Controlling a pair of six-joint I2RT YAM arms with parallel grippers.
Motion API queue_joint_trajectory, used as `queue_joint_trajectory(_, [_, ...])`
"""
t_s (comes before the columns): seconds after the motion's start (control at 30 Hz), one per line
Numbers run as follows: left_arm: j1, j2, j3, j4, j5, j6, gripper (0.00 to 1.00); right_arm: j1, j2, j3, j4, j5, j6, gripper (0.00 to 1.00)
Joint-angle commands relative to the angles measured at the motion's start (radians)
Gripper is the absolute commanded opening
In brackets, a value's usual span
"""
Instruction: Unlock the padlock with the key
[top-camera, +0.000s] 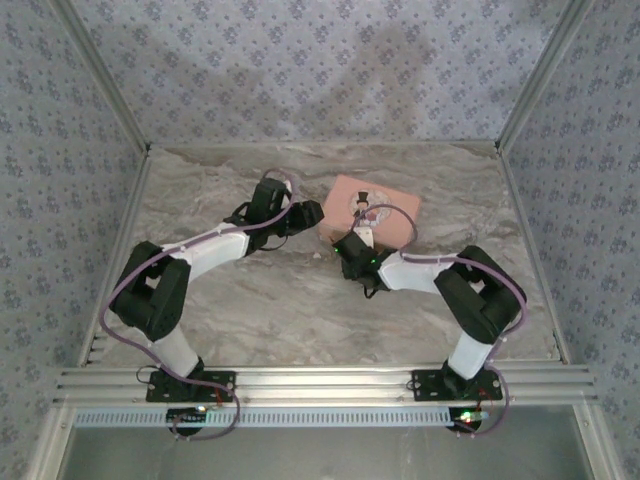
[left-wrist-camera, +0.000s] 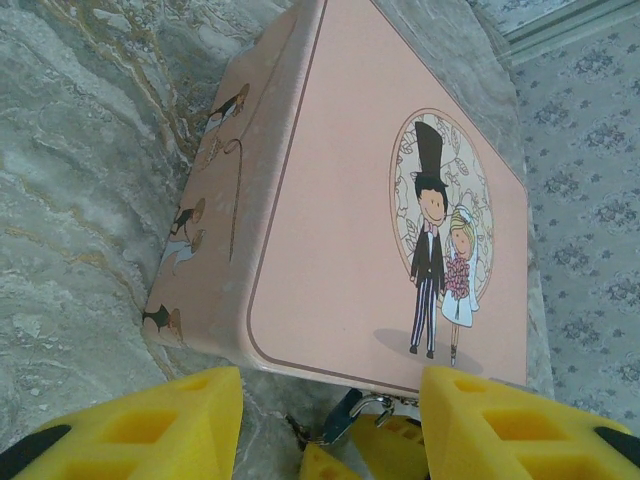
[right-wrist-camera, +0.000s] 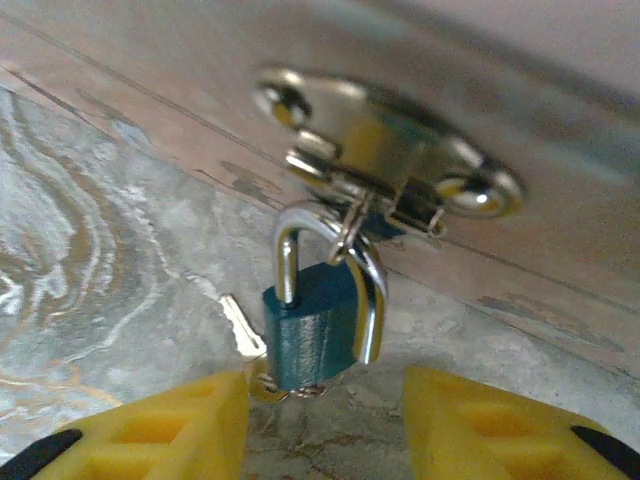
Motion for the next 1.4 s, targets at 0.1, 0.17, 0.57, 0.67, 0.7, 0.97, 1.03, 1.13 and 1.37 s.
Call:
queue_joint_trajectory(0.1, [0.011,0.013,0.025,-0.012,0.006,0.015,0.49,0.002,0.043,0.009,0.012,0.039,0.042,0.38])
queue_joint_trajectory(0.17, [0.011,0.015,0.021,-0.006,0.01,0.01,0.49,0.002,0.053,0.005,0.023,0.035,0.038,0.37])
queue_joint_trajectory(0.57, [0.024,0.025,0.012,0.007,0.019,0.008,0.48,0.014,0.015,-0.015,0.004,0.02,-0.064,0.07])
queue_joint_trajectory(0.67, [0.034,0.028,0.013,0.013,0.017,0.01,0.48,0.019,-0.008,-0.015,-0.024,0.009,-0.134,0.0])
queue_joint_trajectory(0.7, [0.038,0.029,0.013,0.014,0.014,0.011,0.48,0.021,-0.017,-0.013,-0.046,0.01,-0.154,0.0])
queue_joint_trajectory(0.97, [0.063,0.063,0.043,0.014,0.022,0.017,0.48,0.021,-0.104,0.011,-0.183,-0.034,-0.306,0.0])
queue_joint_trajectory(1.03, [0.066,0.076,0.055,0.009,0.026,0.024,0.49,0.022,-0.11,0.03,-0.232,-0.046,-0.341,0.0])
queue_joint_trajectory(1.13, [0.067,0.099,0.07,0.002,0.033,0.037,0.49,0.027,-0.105,0.055,-0.28,-0.059,-0.407,0.0])
queue_joint_trajectory(1.37, [0.07,0.164,0.118,-0.01,0.07,0.05,0.49,0.07,-0.1,0.092,-0.306,-0.003,-0.541,0.0])
